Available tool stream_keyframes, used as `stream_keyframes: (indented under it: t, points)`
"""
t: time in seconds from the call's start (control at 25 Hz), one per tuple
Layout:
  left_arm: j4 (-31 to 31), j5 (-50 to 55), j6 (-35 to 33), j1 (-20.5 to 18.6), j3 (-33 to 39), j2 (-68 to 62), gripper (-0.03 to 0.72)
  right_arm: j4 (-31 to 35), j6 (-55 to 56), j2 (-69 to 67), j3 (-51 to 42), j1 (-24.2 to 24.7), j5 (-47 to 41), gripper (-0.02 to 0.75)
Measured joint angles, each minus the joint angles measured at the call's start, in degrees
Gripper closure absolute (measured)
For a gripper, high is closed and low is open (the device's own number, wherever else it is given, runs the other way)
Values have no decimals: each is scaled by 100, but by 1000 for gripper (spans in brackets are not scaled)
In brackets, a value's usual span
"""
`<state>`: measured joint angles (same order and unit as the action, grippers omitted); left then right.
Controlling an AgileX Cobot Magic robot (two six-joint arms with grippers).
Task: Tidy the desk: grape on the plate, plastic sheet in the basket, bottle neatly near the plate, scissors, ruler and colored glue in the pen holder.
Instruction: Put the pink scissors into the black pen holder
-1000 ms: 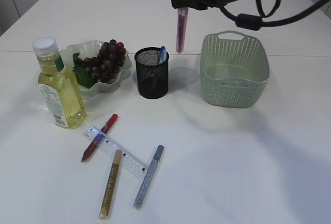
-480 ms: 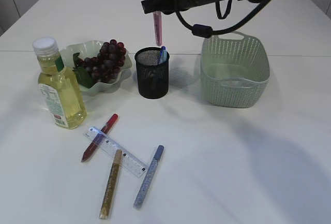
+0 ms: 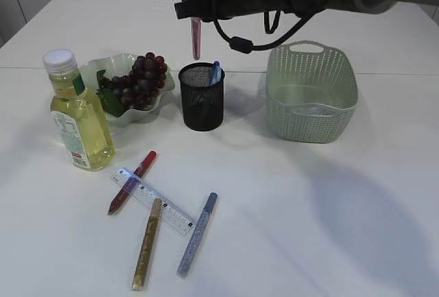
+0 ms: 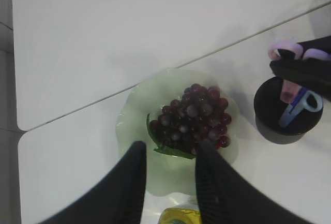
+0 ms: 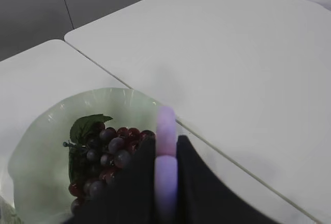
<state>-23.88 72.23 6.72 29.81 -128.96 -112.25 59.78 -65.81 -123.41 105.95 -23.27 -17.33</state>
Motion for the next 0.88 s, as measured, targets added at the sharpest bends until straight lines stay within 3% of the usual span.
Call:
stream_keyframes:
  t: [0.88]
  points:
    - [-13, 0, 0, 0, 0, 0, 445, 153, -11, -382, 8, 0, 215, 648]
